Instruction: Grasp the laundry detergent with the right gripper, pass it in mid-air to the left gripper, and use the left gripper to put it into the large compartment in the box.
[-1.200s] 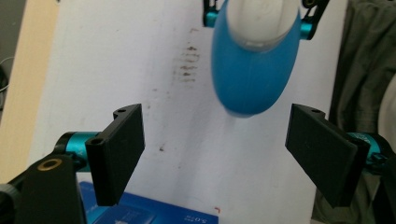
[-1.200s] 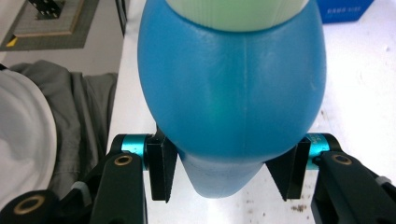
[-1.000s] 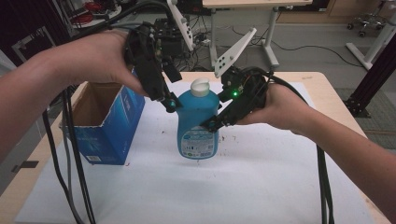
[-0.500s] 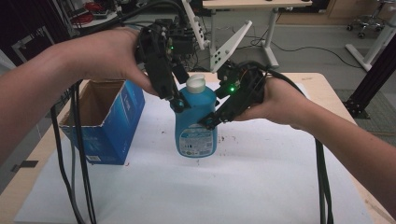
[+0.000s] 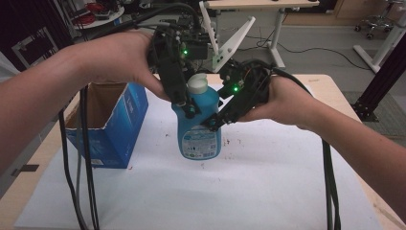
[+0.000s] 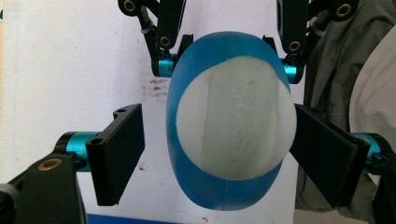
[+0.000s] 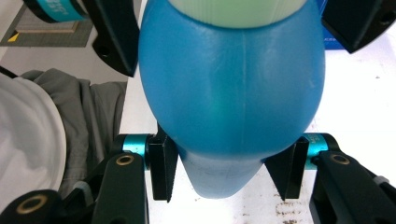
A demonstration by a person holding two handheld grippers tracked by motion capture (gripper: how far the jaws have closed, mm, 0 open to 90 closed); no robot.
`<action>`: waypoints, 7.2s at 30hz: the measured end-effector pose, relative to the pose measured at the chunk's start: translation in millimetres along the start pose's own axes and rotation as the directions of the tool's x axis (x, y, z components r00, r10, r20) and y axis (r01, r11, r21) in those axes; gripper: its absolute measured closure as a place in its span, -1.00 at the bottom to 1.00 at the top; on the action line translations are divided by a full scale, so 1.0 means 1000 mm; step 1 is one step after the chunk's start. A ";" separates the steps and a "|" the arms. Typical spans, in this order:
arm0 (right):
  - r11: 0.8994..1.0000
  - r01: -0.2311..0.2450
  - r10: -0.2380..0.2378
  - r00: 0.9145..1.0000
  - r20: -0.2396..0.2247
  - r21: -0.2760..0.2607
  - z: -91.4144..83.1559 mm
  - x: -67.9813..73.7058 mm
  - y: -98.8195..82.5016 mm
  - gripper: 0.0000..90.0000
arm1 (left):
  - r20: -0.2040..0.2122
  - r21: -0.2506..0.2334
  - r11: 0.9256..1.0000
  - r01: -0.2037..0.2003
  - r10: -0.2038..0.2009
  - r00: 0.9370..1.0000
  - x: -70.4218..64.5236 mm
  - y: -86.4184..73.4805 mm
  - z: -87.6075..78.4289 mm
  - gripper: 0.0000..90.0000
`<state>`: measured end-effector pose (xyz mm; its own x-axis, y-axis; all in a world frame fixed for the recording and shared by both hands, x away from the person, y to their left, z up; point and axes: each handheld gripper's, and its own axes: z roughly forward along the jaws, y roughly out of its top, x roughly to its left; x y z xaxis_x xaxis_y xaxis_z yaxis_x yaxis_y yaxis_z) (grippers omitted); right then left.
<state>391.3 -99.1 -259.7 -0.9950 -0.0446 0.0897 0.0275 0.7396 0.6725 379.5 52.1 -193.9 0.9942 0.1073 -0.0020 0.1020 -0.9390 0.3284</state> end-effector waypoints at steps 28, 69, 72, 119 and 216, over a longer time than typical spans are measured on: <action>1.000 0.020 -0.020 1.000 0.016 -0.013 -0.002 -0.001 0.000 0.10 | -0.008 0.022 1.000 0.007 -0.007 1.000 0.000 0.007 0.007 -0.54; 1.000 -0.014 0.014 1.000 0.019 -0.008 -0.004 -0.001 -0.001 0.09 | 0.006 0.001 1.000 0.011 -0.011 1.000 0.001 0.005 0.007 -0.16; 1.000 -0.007 0.007 1.000 0.017 -0.013 -0.004 -0.002 -0.001 0.08 | 0.012 -0.002 1.000 0.013 -0.013 1.000 0.001 0.005 0.007 -0.16; 0.910 -0.344 0.261 0.908 0.326 0.231 -0.051 -0.038 -0.101 -0.72 | -0.115 -0.082 0.913 0.400 -0.407 0.906 0.022 -0.052 -0.074 -0.15; 0.857 -0.492 0.388 0.812 0.437 0.153 -0.104 -0.049 -0.159 -0.72 | -0.266 0.030 0.709 0.705 -0.674 0.689 0.050 -0.221 0.017 -0.16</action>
<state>446.0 -284.5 -294.8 -0.8388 0.5442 0.0128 0.4986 0.7586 0.4195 407.5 259.6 -283.0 0.6074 0.7939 0.0286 0.7742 -0.5996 0.2027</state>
